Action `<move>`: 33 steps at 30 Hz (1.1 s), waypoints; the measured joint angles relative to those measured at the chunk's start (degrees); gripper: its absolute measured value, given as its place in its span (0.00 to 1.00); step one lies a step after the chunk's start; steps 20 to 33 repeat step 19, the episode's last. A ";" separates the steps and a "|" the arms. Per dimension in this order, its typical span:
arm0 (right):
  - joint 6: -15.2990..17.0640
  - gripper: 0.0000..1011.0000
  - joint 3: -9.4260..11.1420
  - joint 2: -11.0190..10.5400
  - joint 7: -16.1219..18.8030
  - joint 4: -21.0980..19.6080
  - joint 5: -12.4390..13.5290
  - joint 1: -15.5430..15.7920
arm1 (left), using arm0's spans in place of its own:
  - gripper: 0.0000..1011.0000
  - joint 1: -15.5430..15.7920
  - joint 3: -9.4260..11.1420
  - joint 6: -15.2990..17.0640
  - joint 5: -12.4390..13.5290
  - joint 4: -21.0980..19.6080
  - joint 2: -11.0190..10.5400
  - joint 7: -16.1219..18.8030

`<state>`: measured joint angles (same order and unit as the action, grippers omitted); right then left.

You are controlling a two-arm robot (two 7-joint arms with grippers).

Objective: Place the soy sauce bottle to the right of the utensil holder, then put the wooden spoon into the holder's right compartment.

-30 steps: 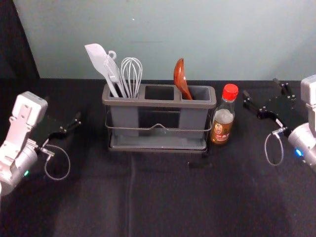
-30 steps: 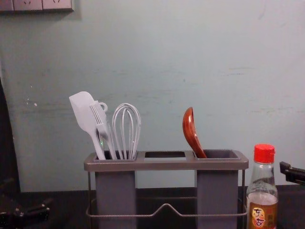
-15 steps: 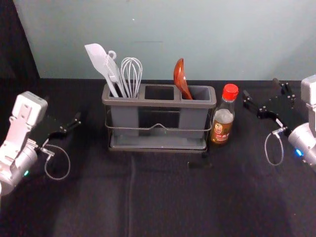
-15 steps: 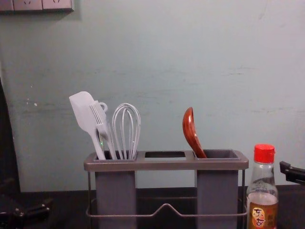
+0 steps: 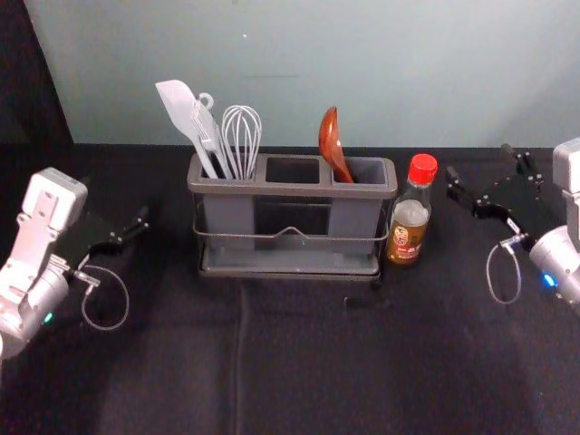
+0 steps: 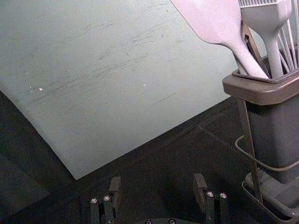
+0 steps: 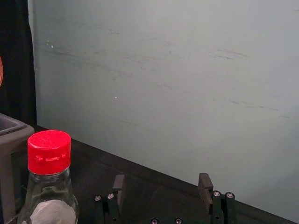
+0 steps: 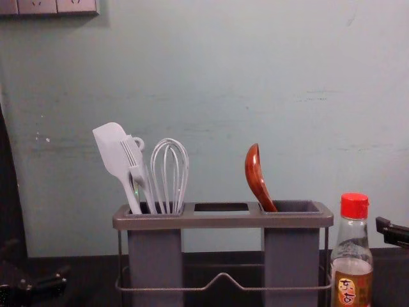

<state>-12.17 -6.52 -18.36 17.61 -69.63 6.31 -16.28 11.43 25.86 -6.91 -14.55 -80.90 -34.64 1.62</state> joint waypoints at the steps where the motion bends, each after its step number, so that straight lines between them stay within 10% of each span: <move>1: 0.00 0.99 0.00 0.00 0.00 0.00 0.00 0.00 | 0.99 0.00 0.00 0.00 0.00 0.00 0.00 0.00; 33: 0.00 0.99 0.00 0.00 0.00 0.00 0.00 0.00 | 0.99 0.00 0.00 0.00 0.00 0.00 0.00 0.00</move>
